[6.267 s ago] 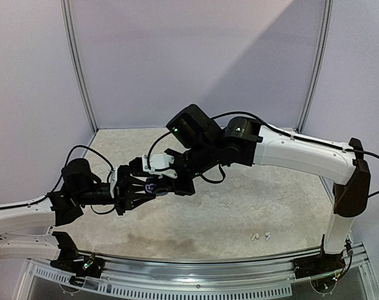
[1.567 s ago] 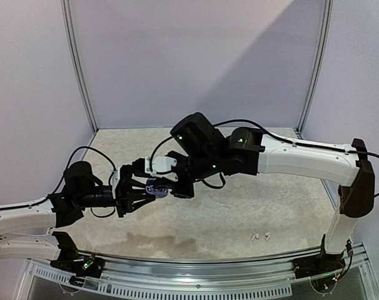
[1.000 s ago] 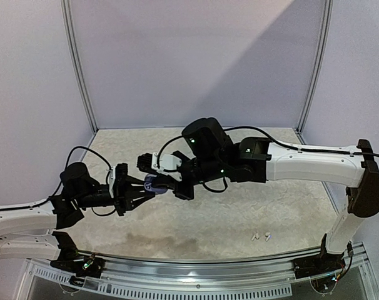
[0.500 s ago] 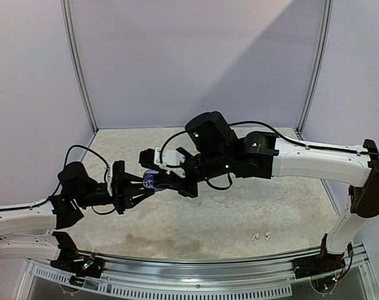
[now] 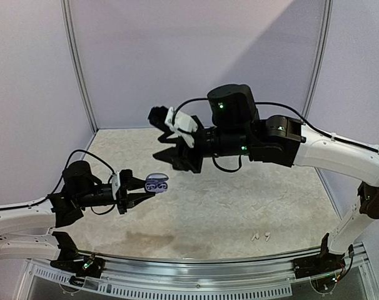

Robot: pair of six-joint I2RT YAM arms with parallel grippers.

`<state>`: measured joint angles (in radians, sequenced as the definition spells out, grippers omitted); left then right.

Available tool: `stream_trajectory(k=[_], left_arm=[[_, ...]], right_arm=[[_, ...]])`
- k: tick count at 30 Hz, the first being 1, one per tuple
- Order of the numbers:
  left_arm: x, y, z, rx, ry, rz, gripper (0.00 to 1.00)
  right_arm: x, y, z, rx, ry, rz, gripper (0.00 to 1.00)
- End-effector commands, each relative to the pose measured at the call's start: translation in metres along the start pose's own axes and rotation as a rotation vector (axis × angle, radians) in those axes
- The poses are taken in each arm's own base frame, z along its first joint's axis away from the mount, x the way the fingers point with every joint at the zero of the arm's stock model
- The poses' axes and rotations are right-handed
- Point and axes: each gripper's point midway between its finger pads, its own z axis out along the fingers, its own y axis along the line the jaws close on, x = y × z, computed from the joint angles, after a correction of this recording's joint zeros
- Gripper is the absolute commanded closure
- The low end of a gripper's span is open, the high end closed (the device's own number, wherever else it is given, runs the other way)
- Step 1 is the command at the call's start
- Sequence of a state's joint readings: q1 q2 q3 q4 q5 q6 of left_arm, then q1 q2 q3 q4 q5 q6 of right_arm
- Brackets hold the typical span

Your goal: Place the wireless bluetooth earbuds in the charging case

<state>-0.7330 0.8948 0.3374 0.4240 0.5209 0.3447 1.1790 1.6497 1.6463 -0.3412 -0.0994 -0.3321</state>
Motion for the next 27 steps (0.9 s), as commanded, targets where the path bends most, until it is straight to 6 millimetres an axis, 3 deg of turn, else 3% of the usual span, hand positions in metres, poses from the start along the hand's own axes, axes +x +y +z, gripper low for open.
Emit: stream_trajectory(k=[1, 4, 7, 10, 15, 17, 22, 24, 26, 27], left_arm=[[0.007, 0.007, 0.003, -0.018, 0.068, 0.330, 1.00], [0.003, 0.026, 0.005, -0.102, 0.097, 0.361, 1.00], [-0.002, 0.037, 0.003, -0.161, 0.096, 0.326, 1.00], [0.000, 0.042, 0.002, -0.183, 0.098, 0.245, 1.00], [0.003, 0.041, 0.005, -0.166, 0.098, 0.167, 1.00], [0.007, 0.038, 0.007, -0.143, 0.108, 0.123, 1.00], [0.020, 0.038, 0.010, -0.128, 0.180, -0.116, 1.00], [0.025, 0.044, 0.010, -0.158, 0.217, -0.225, 1.00], [0.032, 0.050, 0.010, -0.182, 0.265, -0.311, 1.00], [0.033, 0.055, 0.011, -0.200, 0.281, -0.349, 1.00]], right_arm=[[0.024, -0.065, 0.021, 0.337, 0.083, 0.174, 0.55], [0.044, -0.046, 0.063, 0.241, 0.156, 0.203, 0.58], [0.067, -0.015, 0.082, 0.142, 0.208, 0.191, 0.58], [0.082, 0.006, 0.078, 0.075, 0.230, 0.184, 0.58], [0.090, 0.001, 0.055, 0.129, 0.230, 0.233, 0.56], [0.089, -0.018, 0.047, 0.199, 0.231, 0.260, 0.52], [0.110, -0.107, 0.014, 0.398, 0.268, 0.511, 0.42], [0.128, -0.160, -0.010, 0.495, 0.289, 0.628, 0.34], [0.162, -0.201, -0.026, 0.575, 0.337, 0.746, 0.22], [0.175, -0.221, -0.035, 0.611, 0.342, 0.811, 0.09]])
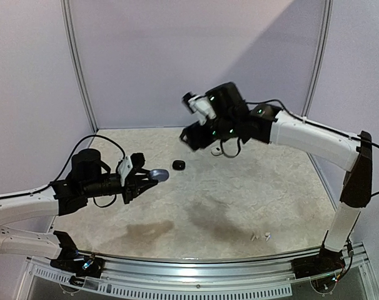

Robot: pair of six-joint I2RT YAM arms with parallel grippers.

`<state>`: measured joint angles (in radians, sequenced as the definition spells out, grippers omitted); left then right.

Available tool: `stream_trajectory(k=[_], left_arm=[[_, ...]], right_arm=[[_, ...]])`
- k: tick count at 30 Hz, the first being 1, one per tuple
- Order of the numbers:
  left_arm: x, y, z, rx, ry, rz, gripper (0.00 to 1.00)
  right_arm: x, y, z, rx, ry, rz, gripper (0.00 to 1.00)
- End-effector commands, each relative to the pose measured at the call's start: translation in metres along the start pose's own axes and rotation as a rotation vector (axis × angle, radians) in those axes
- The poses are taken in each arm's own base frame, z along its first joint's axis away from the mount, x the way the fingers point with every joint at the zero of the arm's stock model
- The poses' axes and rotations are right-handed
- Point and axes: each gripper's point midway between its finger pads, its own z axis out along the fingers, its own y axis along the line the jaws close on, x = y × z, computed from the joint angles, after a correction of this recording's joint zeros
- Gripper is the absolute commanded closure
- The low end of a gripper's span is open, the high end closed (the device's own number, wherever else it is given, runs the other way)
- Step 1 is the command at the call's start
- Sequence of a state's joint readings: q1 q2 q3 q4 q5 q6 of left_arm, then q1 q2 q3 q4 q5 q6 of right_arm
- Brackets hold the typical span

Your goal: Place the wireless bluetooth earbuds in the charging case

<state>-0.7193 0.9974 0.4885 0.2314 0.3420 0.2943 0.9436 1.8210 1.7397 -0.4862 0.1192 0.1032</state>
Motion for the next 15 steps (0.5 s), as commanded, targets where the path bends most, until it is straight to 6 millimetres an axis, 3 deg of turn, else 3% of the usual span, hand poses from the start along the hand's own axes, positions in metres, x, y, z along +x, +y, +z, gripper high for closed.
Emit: stream_trajectory(k=[1, 4, 6, 11, 15], left_arm=[[0.012, 0.023, 0.005, -0.065, 0.126, -0.271, 1.00], [0.018, 0.041, 0.012, -0.092, 0.205, -0.397, 1.00], [0.025, 0.057, 0.017, -0.102, 0.256, -0.509, 1.00], [0.058, 0.090, 0.029, -0.114, 0.383, -0.749, 1.00], [0.091, 0.114, 0.031, -0.141, 0.461, -0.930, 1.00]], right_arm=[[0.017, -0.137, 0.015, 0.215, 0.113, 0.335, 0.02], [0.035, -0.191, 0.033, 0.292, 0.173, 0.434, 0.01], [0.057, -0.216, 0.060, 0.346, 0.231, 0.446, 0.01], [0.085, -0.236, 0.124, 0.361, 0.286, 0.349, 0.01], [0.112, -0.247, 0.160, 0.373, 0.312, 0.318, 0.01]])
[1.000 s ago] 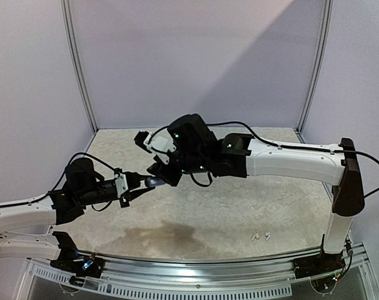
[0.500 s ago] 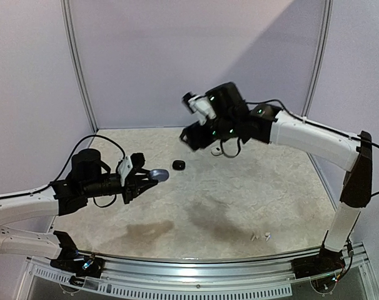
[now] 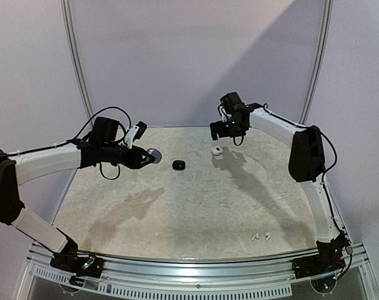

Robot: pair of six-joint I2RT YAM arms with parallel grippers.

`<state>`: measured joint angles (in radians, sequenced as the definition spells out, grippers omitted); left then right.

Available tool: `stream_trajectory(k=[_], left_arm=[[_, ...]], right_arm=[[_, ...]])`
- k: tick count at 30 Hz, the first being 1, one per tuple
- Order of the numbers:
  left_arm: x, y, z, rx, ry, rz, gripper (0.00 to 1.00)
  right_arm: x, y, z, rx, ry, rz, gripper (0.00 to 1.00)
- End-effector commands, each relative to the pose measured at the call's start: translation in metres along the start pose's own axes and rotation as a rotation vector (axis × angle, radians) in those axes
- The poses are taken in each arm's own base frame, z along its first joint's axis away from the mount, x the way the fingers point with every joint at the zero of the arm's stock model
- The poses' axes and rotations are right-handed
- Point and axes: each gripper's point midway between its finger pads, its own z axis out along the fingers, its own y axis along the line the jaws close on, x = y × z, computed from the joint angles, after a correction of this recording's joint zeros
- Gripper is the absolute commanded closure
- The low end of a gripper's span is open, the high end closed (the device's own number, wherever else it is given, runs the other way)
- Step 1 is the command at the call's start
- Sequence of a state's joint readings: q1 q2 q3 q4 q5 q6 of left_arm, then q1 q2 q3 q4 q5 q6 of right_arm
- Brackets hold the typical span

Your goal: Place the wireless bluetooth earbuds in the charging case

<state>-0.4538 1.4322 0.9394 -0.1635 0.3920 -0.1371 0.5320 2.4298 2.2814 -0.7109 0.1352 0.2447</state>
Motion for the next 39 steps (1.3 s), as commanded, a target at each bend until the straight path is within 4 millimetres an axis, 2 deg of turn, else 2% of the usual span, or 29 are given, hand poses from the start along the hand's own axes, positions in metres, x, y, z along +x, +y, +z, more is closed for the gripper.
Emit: stream_trajectory(k=[1, 5, 10, 16, 17, 18, 20, 24, 25, 30, 35, 39], left_arm=[[0.027, 0.035, 0.011, 0.006, 0.162, -0.295, 1.00], [0.049, 0.068, 0.023, -0.010, 0.256, -0.460, 1.00], [0.069, 0.090, 0.040, 0.000, 0.329, -0.614, 1.00], [0.089, 0.116, 0.062, 0.011, 0.432, -0.804, 0.98], [0.092, 0.119, 0.063, 0.001, 0.435, -0.819, 0.94], [0.094, 0.121, 0.063, -0.010, 0.432, -0.827, 0.84], [0.096, 0.125, 0.062, -0.041, 0.424, -0.841, 0.55], [0.102, 0.134, 0.057, -0.124, 0.440, -0.860, 0.06], [0.102, 0.137, 0.055, -0.145, 0.441, -0.857, 0.02], [0.092, 0.143, 0.046, -0.202, 0.442, -0.818, 0.01], [0.079, 0.141, 0.035, -0.210, 0.453, -0.778, 0.01], [0.050, 0.124, 0.023, -0.131, 0.426, -0.708, 0.05]], right_arm=[[0.020, 0.003, 0.036, 0.015, 0.040, -0.059, 0.01], [0.032, -0.005, 0.061, 0.058, 0.052, -0.059, 0.01], [0.053, -0.005, 0.081, 0.056, 0.103, -0.040, 0.06], [0.068, -0.008, 0.091, 0.069, 0.137, -0.039, 0.13], [0.070, -0.009, 0.092, 0.078, 0.144, -0.042, 0.15], [0.072, -0.010, 0.093, 0.082, 0.151, -0.044, 0.17], [0.075, -0.011, 0.093, 0.093, 0.159, -0.050, 0.19], [0.073, -0.008, 0.093, 0.079, 0.155, -0.059, 0.26], [0.073, -0.006, 0.093, 0.071, 0.155, -0.061, 0.29], [0.075, -0.002, 0.095, 0.046, 0.163, -0.083, 0.51], [0.073, 0.006, 0.093, -0.001, 0.151, -0.081, 0.65], [0.049, 0.022, 0.068, -0.084, 0.074, -0.091, 0.76]])
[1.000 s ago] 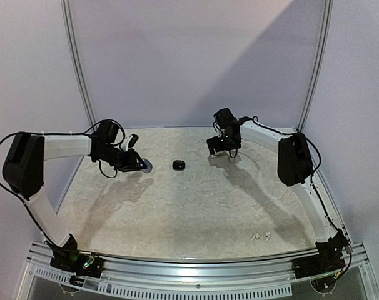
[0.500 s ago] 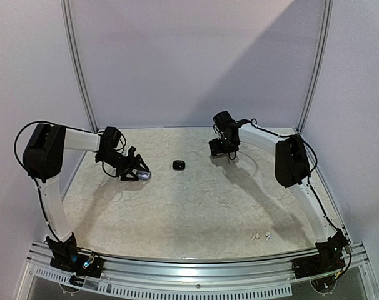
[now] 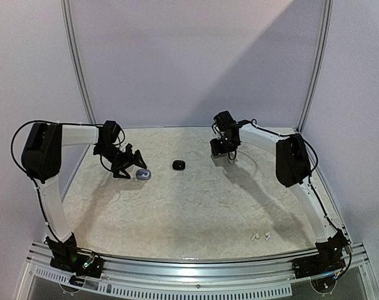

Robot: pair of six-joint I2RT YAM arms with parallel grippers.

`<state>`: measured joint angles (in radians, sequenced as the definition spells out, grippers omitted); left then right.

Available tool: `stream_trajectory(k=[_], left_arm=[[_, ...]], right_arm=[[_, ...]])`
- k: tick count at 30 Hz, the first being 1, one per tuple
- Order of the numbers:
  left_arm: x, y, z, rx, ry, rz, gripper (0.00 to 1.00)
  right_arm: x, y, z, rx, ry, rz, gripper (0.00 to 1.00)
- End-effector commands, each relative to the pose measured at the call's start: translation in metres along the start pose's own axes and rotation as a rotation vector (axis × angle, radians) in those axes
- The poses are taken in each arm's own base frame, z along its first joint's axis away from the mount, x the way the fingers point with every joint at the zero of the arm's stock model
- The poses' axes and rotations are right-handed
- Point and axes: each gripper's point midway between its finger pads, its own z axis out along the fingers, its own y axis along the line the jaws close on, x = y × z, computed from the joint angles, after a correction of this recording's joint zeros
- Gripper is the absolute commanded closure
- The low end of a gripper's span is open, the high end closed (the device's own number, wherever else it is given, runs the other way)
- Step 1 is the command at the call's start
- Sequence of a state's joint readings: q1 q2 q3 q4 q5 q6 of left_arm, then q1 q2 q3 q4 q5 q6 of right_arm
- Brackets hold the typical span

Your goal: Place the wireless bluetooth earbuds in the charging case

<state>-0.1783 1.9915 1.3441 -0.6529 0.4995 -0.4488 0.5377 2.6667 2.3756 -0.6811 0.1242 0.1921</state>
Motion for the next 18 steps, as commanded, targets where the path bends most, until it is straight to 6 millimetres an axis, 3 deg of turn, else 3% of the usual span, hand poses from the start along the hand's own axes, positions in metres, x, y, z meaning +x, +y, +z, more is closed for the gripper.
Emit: stream_trajectory(k=[1, 4, 5, 8, 9, 12, 18], left_arm=[[-0.006, -0.032, -0.045, 0.057, -0.040, 0.128, 0.06], [-0.011, -0.065, -0.079, 0.125, -0.114, 0.278, 0.09], [-0.014, -0.079, -0.094, 0.156, -0.146, 0.333, 0.10], [-0.010, -0.122, -0.136, 0.252, -0.225, 0.504, 0.13], [-0.005, -0.135, -0.148, 0.276, -0.250, 0.560, 0.14], [0.013, -0.172, -0.184, 0.373, -0.327, 0.689, 0.13], [0.059, -0.241, -0.246, 0.613, -0.501, 0.866, 0.07]], right_arm=[[-0.018, 0.023, -0.029, -0.102, -0.080, -0.042, 0.77], [-0.045, 0.046, -0.084, -0.163, -0.243, -0.126, 0.79], [-0.058, 0.057, -0.120, -0.195, -0.335, -0.155, 0.79], [-0.058, 0.097, -0.188, -0.259, -0.541, -0.299, 0.80], [-0.066, 0.111, -0.232, -0.279, -0.654, -0.339, 0.80], [-0.058, 0.148, -0.305, -0.304, -0.823, -0.439, 0.80], [-0.040, 0.206, -0.377, -0.283, -0.966, -0.543, 0.80]])
